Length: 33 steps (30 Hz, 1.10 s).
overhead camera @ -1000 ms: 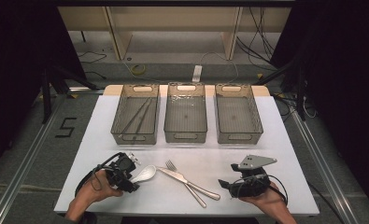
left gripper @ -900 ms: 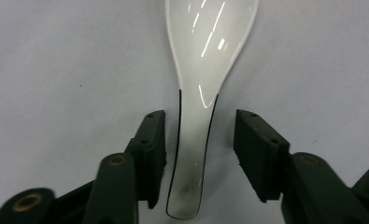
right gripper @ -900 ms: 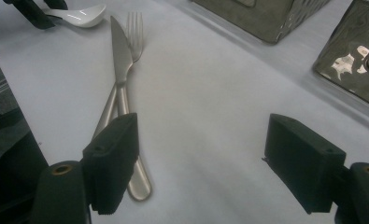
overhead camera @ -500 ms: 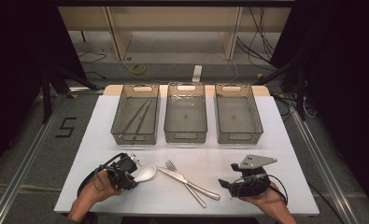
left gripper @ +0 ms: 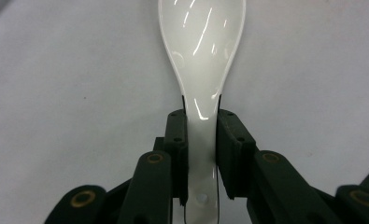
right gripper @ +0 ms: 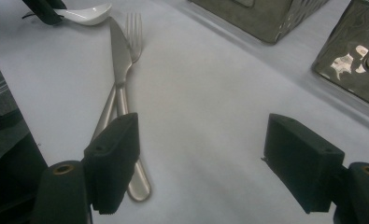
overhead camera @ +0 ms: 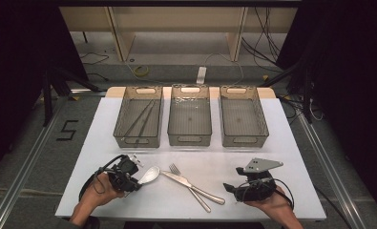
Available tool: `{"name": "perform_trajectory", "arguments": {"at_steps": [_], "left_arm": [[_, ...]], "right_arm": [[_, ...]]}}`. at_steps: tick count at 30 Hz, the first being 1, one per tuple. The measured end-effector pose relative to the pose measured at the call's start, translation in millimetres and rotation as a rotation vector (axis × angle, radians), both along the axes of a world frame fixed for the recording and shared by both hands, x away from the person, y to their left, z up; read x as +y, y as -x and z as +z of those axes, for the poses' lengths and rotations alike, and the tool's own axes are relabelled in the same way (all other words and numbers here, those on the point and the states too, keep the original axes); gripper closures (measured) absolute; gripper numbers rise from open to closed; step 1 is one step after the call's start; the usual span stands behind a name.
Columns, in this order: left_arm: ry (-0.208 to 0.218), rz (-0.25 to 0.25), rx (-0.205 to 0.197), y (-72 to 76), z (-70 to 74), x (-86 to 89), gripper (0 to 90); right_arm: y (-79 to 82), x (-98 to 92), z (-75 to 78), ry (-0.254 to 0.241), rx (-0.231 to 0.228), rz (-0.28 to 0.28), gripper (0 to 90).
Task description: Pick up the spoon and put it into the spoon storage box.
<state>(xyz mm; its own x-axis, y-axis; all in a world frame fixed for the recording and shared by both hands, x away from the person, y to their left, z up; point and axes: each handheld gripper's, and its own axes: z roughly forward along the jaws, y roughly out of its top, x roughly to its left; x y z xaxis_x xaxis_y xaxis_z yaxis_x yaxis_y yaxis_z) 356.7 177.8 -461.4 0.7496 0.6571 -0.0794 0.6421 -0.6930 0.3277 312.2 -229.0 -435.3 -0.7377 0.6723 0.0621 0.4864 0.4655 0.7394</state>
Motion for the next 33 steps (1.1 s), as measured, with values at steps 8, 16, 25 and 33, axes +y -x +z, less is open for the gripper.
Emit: {"name": "perform_trajectory", "arguments": {"at_steps": [8,16,25,33], "left_arm": [[0.087,0.028,-0.054,1.4,14.6,3.8,75.0],[0.216,0.041,-0.104,-2.2,32.9,-2.2,74.9],[0.310,0.042,-0.166,-30.3,54.9,-27.3,74.9],[0.342,0.057,-0.219,-63.5,72.3,-47.8,74.9]], "right_arm": [[0.1,0.0,0.0,0.004,-0.002,-0.001,27.6],[-0.1,0.5,-0.2,0.001,0.001,-0.003,27.6],[-0.5,1.6,-0.1,-0.008,-0.003,0.007,27.5],[0.5,2.2,0.4,-0.009,-0.005,0.010,27.5]]}}
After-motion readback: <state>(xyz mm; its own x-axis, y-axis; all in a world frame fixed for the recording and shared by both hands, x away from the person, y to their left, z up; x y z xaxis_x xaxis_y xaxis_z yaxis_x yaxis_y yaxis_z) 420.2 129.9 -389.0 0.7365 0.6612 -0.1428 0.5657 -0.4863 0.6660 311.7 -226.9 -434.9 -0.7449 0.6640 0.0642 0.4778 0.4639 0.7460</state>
